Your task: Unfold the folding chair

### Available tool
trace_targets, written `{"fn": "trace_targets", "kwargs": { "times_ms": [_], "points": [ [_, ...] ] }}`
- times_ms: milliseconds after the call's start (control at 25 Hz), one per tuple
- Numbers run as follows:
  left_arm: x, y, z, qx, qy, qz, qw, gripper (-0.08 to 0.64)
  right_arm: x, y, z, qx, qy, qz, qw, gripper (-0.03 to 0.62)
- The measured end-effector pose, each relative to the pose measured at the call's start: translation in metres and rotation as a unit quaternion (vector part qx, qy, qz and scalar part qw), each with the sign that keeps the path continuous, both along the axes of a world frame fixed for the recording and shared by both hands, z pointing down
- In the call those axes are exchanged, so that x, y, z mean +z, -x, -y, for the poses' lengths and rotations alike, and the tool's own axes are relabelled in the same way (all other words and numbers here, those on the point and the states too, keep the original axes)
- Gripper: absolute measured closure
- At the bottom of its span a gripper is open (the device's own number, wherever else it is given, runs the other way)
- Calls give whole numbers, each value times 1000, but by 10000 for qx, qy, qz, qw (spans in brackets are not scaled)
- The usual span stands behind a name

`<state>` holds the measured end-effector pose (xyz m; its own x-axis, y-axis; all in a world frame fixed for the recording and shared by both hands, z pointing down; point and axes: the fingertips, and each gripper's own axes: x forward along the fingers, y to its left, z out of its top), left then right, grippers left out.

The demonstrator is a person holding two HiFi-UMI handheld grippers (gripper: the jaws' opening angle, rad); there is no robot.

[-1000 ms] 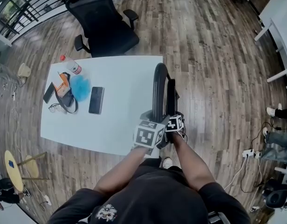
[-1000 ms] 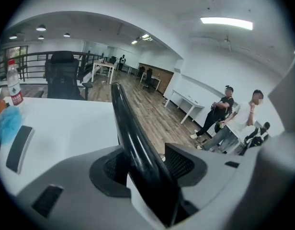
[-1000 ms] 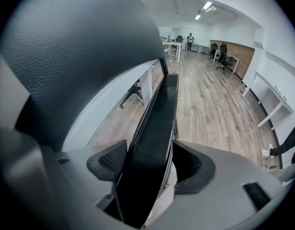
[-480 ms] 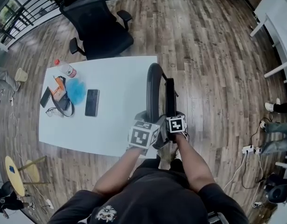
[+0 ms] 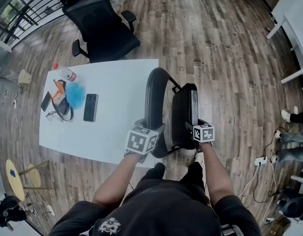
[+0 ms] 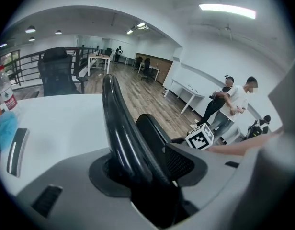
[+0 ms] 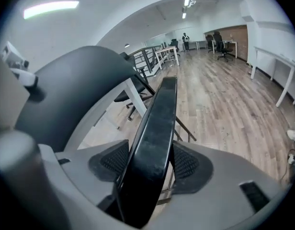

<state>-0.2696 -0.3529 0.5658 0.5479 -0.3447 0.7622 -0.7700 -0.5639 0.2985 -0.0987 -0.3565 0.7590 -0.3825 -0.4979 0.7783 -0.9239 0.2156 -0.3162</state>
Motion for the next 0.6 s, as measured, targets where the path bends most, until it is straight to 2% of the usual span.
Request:
{"fn": "trace_targets", "kwargs": {
  "times_ms": [80, 200, 360, 440, 600],
  "points": [
    [6, -7, 0, -22, 128, 95, 9999, 353, 4, -22, -3, -107, 107, 516, 9986, 310],
    [23, -22, -4, -90, 400, 207, 9989, 353, 13, -58, -8, -240, 209, 1251, 9916, 254],
    [51, -43, -8, -353, 826, 319, 9954, 337, 30, -121, -11, -3, 424, 1917, 9805, 189],
    [62, -48, -9, -466, 907, 483, 9936, 337, 42, -145, -14, -5, 560, 2111, 9759, 188],
    [85, -57, -9, -749, 1086, 654, 9891, 341, 73, -194, -19, -127, 759, 2178, 9730, 189]
  ]
}}
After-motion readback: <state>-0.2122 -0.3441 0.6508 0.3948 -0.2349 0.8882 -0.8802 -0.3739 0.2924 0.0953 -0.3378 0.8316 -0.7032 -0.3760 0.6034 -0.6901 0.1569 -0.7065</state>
